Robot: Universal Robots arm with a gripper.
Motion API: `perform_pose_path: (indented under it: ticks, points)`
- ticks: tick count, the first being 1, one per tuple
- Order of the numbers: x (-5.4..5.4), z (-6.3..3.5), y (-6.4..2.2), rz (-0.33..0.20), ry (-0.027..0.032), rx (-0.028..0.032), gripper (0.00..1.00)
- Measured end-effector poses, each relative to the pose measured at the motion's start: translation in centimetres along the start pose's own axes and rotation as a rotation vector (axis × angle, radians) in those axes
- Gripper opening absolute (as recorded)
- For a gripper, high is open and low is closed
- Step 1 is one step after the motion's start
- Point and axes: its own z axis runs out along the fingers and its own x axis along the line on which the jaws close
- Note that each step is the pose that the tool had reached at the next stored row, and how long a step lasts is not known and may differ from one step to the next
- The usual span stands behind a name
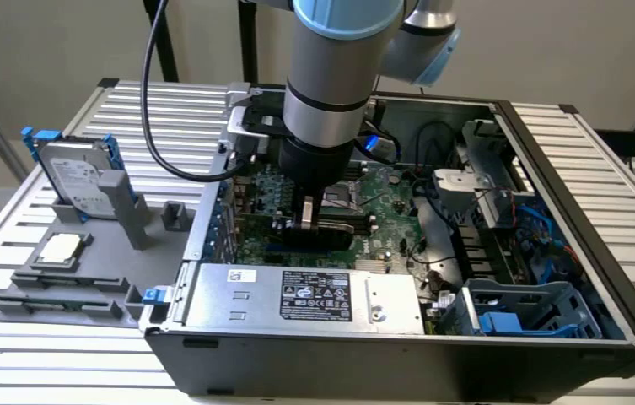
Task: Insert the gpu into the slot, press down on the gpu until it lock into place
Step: 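Insert the gpu into the slot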
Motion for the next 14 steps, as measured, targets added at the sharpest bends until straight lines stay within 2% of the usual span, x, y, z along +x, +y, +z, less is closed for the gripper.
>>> perform_pose_path:
  ticks: [9, 14]
  points:
    - [-0.17, 0.02, 0.01, -0.003, 0.0012, -0.0001, 0.26]
    - [-0.21, 0.02, 0.02, -0.017, 0.0096, -0.0007, 0.26]
